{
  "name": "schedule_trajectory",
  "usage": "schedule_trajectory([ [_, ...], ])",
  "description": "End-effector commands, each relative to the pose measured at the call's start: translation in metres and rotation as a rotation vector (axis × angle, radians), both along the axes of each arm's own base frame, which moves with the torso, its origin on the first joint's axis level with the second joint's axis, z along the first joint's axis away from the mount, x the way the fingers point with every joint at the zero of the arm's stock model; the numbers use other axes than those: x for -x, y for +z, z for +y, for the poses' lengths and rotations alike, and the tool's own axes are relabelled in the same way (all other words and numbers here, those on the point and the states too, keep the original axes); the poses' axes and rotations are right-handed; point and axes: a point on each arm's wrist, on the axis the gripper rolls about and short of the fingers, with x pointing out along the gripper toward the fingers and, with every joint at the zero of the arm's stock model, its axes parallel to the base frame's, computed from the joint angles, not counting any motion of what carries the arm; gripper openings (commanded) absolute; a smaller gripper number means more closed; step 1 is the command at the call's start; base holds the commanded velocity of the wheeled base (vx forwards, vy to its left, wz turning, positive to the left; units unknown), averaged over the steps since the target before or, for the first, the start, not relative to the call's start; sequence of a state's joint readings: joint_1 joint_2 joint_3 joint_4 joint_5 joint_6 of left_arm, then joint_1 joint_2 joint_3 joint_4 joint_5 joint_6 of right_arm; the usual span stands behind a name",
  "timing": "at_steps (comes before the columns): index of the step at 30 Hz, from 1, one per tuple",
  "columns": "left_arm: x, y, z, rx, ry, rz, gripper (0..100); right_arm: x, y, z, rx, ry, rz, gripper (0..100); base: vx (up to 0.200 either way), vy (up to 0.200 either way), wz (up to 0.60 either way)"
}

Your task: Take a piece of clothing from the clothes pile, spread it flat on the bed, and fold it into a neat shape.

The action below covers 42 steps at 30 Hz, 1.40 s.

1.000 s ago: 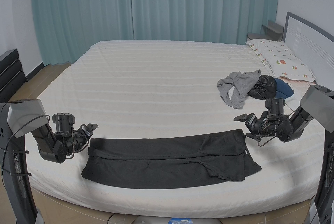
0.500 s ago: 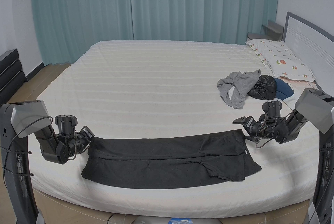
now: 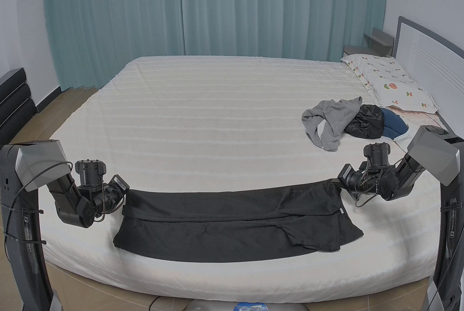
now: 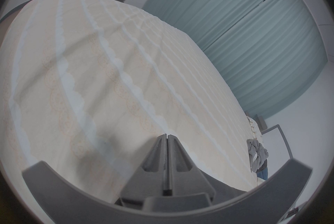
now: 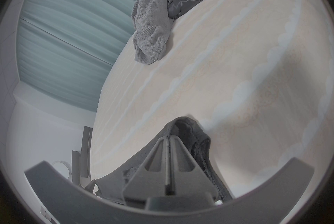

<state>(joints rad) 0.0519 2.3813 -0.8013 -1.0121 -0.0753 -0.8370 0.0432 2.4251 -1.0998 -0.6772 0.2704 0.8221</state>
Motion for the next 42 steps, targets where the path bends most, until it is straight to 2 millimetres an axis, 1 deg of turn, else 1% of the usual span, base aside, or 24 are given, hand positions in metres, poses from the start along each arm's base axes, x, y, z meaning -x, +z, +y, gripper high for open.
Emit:
schedule_trajectory([
  [1, 0.000, -0.001, 0.000, 0.001, 0.001, 0.003, 0, 0.000, -0.001, -0.005, -0.002, -0.013, 0.002, 0, 0.000, 0.000, 0.00],
  [9, 0.001, -0.001, 0.001, 0.002, 0.003, 0.004, 0, 0.000, -0.001, -0.008, -0.002, -0.021, 0.005, 0, 0.000, 0.000, 0.00],
  [10, 0.001, -0.001, 0.001, 0.002, 0.005, 0.004, 100, 0.000, -0.002, -0.007, -0.001, -0.018, 0.006, 0, 0.000, 0.000, 0.00],
  [12, 0.001, -0.001, 0.001, 0.002, 0.005, 0.003, 100, 0.001, -0.002, -0.007, -0.002, -0.019, 0.008, 0, 0.000, 0.000, 0.00],
  [13, 0.001, -0.001, 0.001, 0.002, 0.005, 0.003, 100, 0.001, -0.002, -0.007, -0.002, -0.019, 0.008, 100, 0.000, 0.000, 0.00],
  [15, 0.001, 0.000, 0.003, 0.004, 0.009, 0.003, 100, 0.003, 0.003, -0.008, -0.016, -0.018, 0.006, 100, 0.000, 0.000, 0.00],
  [19, 0.003, 0.001, 0.006, 0.000, 0.016, 0.001, 100, 0.004, 0.004, -0.010, -0.042, -0.030, 0.014, 100, 0.000, 0.000, 0.00],
  [20, 0.009, 0.011, 0.011, 0.001, 0.023, -0.028, 100, 0.005, 0.007, -0.013, -0.063, -0.052, 0.017, 100, 0.000, 0.000, 0.00],
  [21, 0.009, 0.012, 0.011, 0.001, 0.022, -0.031, 100, 0.005, 0.007, -0.014, -0.063, -0.053, 0.017, 100, 0.000, 0.000, 0.00],
  [22, 0.015, 0.016, 0.012, 0.004, 0.020, -0.033, 100, 0.008, 0.008, -0.016, -0.066, -0.059, 0.024, 100, 0.000, 0.000, 0.00],
  [26, 0.020, 0.016, 0.010, 0.010, 0.013, -0.023, 100, 0.009, 0.005, -0.016, -0.065, -0.060, 0.032, 100, 0.000, 0.000, 0.00],
  [28, 0.021, 0.017, 0.010, 0.010, 0.013, -0.023, 100, 0.009, 0.005, -0.016, -0.064, -0.060, 0.033, 100, -0.200, 0.000, 0.00],
  [34, 0.023, 0.023, 0.002, 0.008, -0.013, -0.030, 100, 0.010, 0.003, -0.016, -0.064, -0.060, 0.038, 100, -0.033, 0.000, 0.00],
  [35, 0.024, 0.026, -0.004, 0.015, -0.046, -0.035, 100, 0.010, 0.003, -0.016, -0.064, -0.060, 0.040, 100, 0.000, 0.000, 0.00],
  [36, 0.024, 0.026, -0.004, 0.015, -0.046, -0.035, 100, 0.010, 0.003, -0.016, -0.064, -0.060, 0.040, 100, 0.000, 0.000, 0.00],
  [38, 0.024, 0.024, -0.009, 0.011, -0.114, -0.035, 100, 0.010, 0.001, -0.016, -0.064, -0.061, 0.043, 100, 0.000, 0.000, 0.00],
  [42, 0.024, 0.020, -0.009, -0.046, -0.160, -0.031, 100, 0.010, 0.001, -0.016, -0.064, -0.061, 0.046, 100, 0.000, 0.000, 0.00],
])
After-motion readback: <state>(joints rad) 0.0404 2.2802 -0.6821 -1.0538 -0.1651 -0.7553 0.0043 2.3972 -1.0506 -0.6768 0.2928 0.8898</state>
